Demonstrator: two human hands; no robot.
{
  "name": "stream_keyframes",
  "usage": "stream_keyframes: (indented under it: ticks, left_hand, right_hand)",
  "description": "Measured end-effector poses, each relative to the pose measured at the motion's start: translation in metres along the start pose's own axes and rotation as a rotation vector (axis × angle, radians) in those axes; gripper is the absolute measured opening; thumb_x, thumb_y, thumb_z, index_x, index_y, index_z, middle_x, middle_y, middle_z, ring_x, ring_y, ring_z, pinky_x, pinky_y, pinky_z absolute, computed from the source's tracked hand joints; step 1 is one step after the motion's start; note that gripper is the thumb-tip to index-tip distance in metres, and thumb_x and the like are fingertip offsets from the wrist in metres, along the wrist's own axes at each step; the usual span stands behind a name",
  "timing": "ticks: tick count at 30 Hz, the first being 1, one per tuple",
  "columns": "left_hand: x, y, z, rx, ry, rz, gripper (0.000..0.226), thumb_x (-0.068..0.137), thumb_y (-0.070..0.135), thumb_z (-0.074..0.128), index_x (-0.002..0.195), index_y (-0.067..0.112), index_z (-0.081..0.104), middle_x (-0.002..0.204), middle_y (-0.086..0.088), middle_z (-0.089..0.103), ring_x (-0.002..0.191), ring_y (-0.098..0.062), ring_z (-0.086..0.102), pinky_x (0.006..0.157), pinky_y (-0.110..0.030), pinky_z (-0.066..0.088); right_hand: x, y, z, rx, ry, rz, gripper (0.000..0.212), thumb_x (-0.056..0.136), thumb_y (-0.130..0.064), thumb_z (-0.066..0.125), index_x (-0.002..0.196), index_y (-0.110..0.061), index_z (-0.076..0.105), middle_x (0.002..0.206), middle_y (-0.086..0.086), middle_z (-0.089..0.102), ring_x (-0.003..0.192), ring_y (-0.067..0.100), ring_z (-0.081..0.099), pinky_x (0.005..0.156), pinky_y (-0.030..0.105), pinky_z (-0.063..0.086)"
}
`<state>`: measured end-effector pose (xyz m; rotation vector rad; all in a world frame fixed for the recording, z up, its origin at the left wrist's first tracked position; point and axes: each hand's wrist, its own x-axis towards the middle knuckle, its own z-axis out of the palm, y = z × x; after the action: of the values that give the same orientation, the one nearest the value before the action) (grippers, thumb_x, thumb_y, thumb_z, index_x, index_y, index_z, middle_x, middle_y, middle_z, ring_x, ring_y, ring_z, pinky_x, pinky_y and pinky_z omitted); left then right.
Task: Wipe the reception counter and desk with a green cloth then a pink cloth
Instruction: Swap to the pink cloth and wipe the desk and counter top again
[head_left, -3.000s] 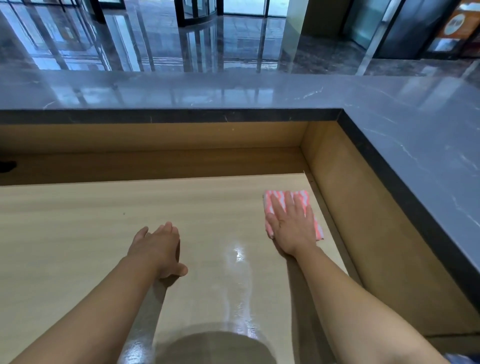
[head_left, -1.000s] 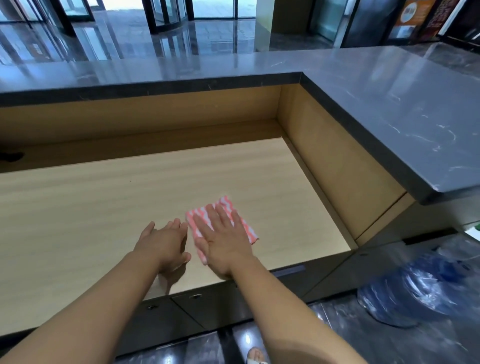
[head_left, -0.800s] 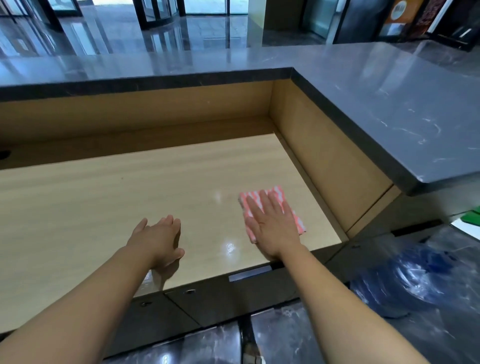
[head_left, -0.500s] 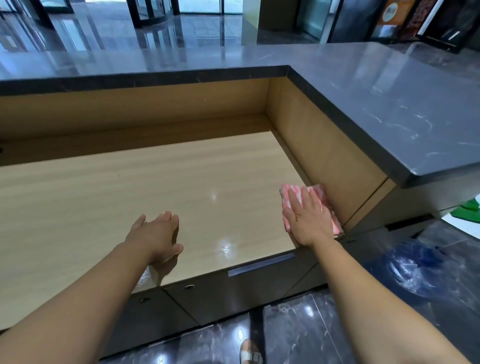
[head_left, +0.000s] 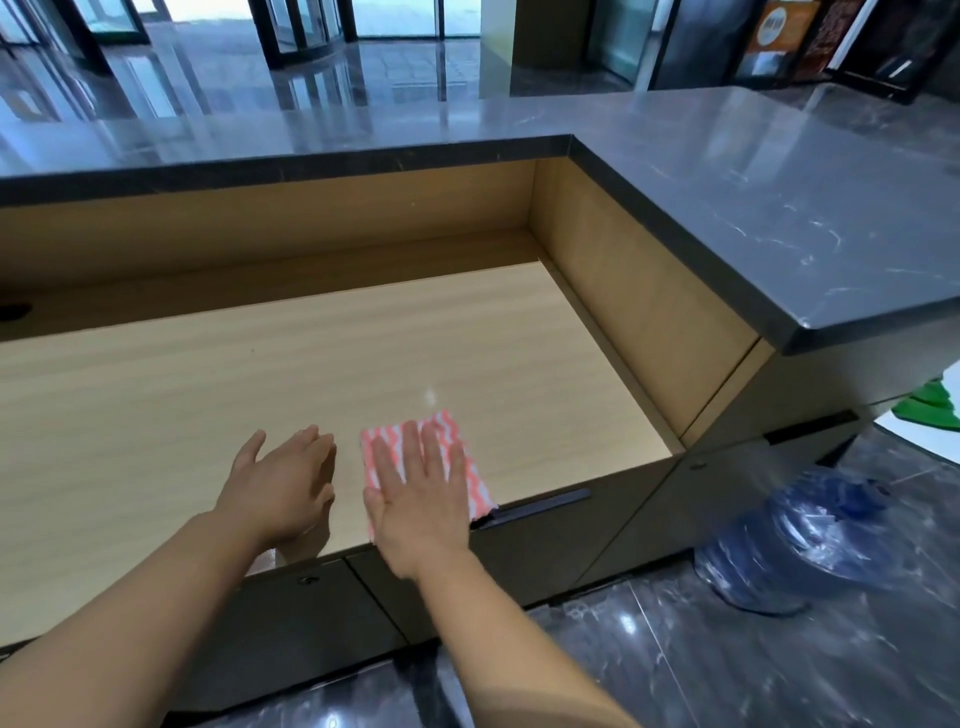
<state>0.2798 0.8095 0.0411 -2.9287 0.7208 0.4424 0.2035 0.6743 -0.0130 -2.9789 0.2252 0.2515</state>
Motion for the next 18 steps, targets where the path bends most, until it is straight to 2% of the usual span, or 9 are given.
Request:
stream_keyframes:
  ticks: [2,4,6,7,9,11,13,16,18]
  left_hand:
    - [-0.006,-0.004,-0.001,0.008,-0.016,-0.017,0.051,0.097,0.034,0.042,0.145,0.024,0.028,0.154,0.005,0.031,0.142,-0.008,0.028,0.118,-0.040,0.000]
    - [-0.008,-0.004,0.000,-0.001,-0.019,-0.022,0.038,0.094,0.032,0.044,0.131,0.024,0.040,0.130,0.008,0.054,0.124,-0.009,0.050,0.117,-0.040,0.006]
    - [-0.008,-0.003,0.003,0.005,-0.019,-0.018,0.024,0.091,0.030,0.045,0.114,0.023,0.046,0.103,0.011,0.058,0.101,-0.010,0.059,0.115,-0.040,0.011]
    - [-0.008,-0.003,0.004,0.011,-0.015,-0.016,0.020,0.090,0.029,0.046,0.109,0.023,0.046,0.098,0.011,0.056,0.097,-0.009,0.059,0.115,-0.040,0.013]
    - [-0.006,-0.004,0.007,0.029,-0.009,-0.019,0.024,0.090,0.031,0.045,0.113,0.024,0.047,0.108,0.011,0.055,0.102,-0.009,0.058,0.115,-0.039,0.012]
    - [-0.002,-0.006,0.009,0.048,-0.012,-0.023,0.031,0.091,0.032,0.045,0.121,0.025,0.047,0.119,0.010,0.055,0.109,-0.009,0.057,0.114,-0.038,0.010]
    - [0.002,-0.008,0.010,0.054,-0.017,-0.018,0.029,0.092,0.031,0.044,0.120,0.026,0.048,0.116,0.010,0.057,0.108,-0.010,0.058,0.115,-0.038,0.011]
    - [0.006,-0.008,0.010,0.031,-0.023,-0.028,0.033,0.090,0.022,0.041,0.122,0.026,0.050,0.125,0.006,0.058,0.115,-0.011,0.055,0.115,-0.037,0.007]
    - [0.006,-0.006,0.009,0.014,-0.029,-0.043,0.038,0.087,0.017,0.040,0.123,0.025,0.050,0.132,0.005,0.054,0.120,-0.011,0.053,0.115,-0.037,0.006]
  right_hand:
    - [0.001,0.007,-0.003,0.010,-0.005,-0.091,0.056,0.104,-0.047,0.009,0.154,-0.031,-0.012,0.162,0.005,-0.019,0.146,0.024,-0.027,0.115,0.046,-0.021]
    - [0.002,0.033,-0.008,-0.015,0.016,-0.140,0.056,0.102,-0.050,0.006,0.154,-0.034,-0.008,0.163,0.002,-0.013,0.148,0.022,-0.021,0.117,0.044,-0.017]
    - [0.001,0.069,-0.012,-0.042,0.048,-0.086,0.062,0.095,-0.054,-0.006,0.154,-0.036,-0.007,0.164,0.002,-0.008,0.149,0.022,-0.017,0.119,0.044,-0.012]
    - [-0.001,0.088,-0.014,-0.049,0.065,-0.037,0.068,0.089,-0.055,-0.012,0.154,-0.036,-0.007,0.164,0.002,-0.007,0.149,0.022,-0.015,0.120,0.044,-0.010]
    - [-0.003,0.131,-0.015,-0.065,0.076,0.070,0.077,0.081,-0.058,-0.019,0.154,-0.036,-0.008,0.164,0.002,-0.004,0.150,0.023,-0.012,0.120,0.044,-0.004]
    - [-0.003,0.172,-0.015,-0.112,0.071,0.170,0.077,0.079,-0.058,-0.028,0.152,-0.034,-0.016,0.165,0.002,-0.001,0.150,0.024,-0.008,0.120,0.047,0.004]
    - [-0.003,0.197,-0.019,-0.143,0.039,0.256,0.072,0.081,-0.055,-0.031,0.149,-0.032,-0.024,0.165,0.004,-0.003,0.150,0.025,-0.010,0.119,0.050,0.002]
    - [-0.006,0.203,-0.022,-0.080,0.000,0.356,0.058,0.100,-0.050,0.000,0.150,-0.032,-0.023,0.163,0.006,-0.015,0.149,0.025,-0.018,0.119,0.049,-0.005]
    - [-0.007,0.195,-0.024,-0.033,-0.001,0.419,0.058,0.103,-0.046,0.008,0.152,-0.032,-0.020,0.162,0.005,-0.018,0.148,0.025,-0.020,0.119,0.049,-0.010]
